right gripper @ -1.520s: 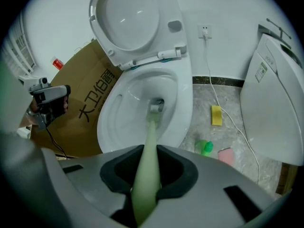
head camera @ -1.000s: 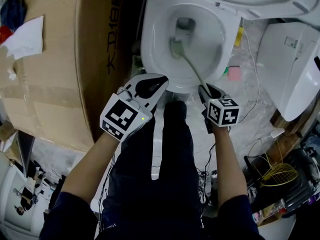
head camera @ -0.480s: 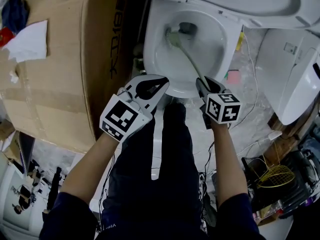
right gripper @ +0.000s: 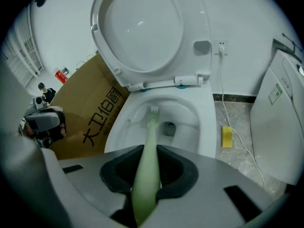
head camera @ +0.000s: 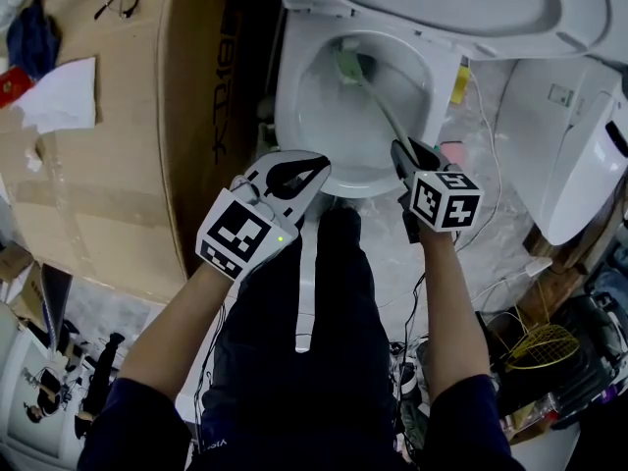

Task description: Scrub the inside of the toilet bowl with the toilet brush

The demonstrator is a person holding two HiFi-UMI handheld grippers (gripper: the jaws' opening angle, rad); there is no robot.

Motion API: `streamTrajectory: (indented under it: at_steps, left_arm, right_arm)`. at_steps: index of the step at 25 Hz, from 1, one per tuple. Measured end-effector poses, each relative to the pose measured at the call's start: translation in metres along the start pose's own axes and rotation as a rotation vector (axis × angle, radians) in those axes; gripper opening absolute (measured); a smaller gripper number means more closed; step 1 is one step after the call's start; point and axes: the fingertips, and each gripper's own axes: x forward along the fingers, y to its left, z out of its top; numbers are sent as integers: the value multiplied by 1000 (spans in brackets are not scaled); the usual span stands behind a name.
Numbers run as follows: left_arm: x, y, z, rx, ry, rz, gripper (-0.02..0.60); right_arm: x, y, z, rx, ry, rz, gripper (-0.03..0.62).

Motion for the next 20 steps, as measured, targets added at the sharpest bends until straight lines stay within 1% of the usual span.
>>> streamTrajectory:
  at_steps: [4,9,15,20]
  left_arm:
    - [4,-3,4,8,2,-3,35]
    - [10,-10,4,14,9,-12,35]
    - [15,-18,2,22,15,-24,35]
    - [14,-22,0,30,14,-24,35]
  right_arm:
    - [-8,-17,4,11,-14,-26,83]
    - [-22,-41,-3,34,-17,-63,83]
    - [-38,-65,-21,50,-1,-111,83]
    - [-49,-75,-41,42,28,-147,82]
